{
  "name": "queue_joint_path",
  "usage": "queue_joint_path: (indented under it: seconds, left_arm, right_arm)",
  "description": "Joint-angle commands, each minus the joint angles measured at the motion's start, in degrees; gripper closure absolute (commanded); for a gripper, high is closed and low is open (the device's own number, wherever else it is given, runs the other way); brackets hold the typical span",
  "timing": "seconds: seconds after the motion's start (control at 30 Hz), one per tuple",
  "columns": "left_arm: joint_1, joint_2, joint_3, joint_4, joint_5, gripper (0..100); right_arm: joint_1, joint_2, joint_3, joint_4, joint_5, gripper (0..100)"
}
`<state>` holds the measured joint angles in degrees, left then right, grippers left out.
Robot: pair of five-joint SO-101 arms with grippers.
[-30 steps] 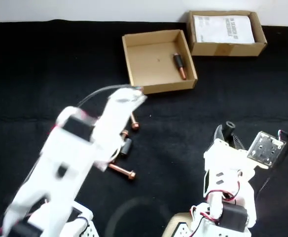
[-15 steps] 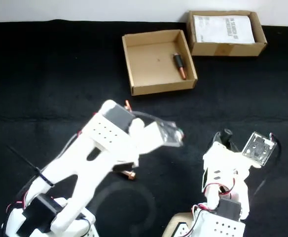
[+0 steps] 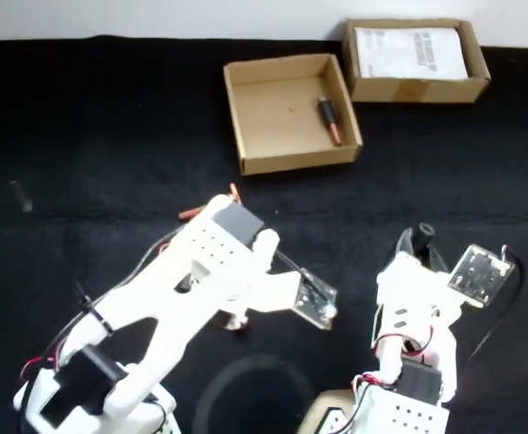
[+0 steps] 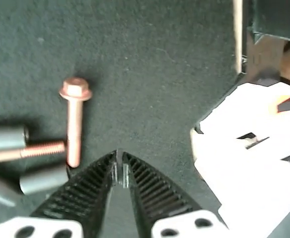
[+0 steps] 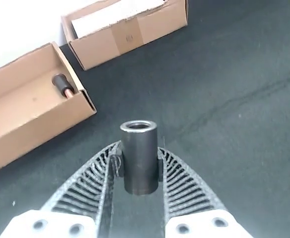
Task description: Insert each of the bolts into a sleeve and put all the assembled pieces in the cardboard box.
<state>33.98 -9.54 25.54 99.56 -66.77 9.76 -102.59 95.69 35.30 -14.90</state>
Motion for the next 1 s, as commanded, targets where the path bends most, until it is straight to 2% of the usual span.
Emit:
queue_joint_path:
  seconds: [0.0,0.1,0.2,0.3,0.5,0.7,0.97]
  left_arm:
    - [0.0,2.2,-0.4,-2.9,-1.4,98]
    - [0.0,5.1,-0.4,-4.0,-0.9,92]
    - [-0.2,8.4,-0.4,-7.2,3.3,83]
    - [-0.5,12.0,-0.4,-9.9,2.5,78]
    - [-1.6,17.1,-1.1,-14.5,2.2,81]
    - [-5.5,19.1,-7.3,-14.4,2.1,84]
    - [-5.4,19.5,-11.7,-10.3,2.0,84]
  right_arm:
    - [0.4,-1.1,7.4,-1.5,0.4,99.1]
    - [0.3,-1.1,7.4,-1.4,0.4,99.1]
    - [0.3,-1.1,7.4,-1.4,0.4,99.1]
    - [0.3,-1.1,7.4,-1.4,0.5,99.1]
    - [0.3,-1.1,7.4,-1.2,0.5,99.1]
    - [0.2,-1.1,7.4,-1.2,0.5,99.1]
    - [0.2,-1.1,7.5,-1.1,4.0,99.1]
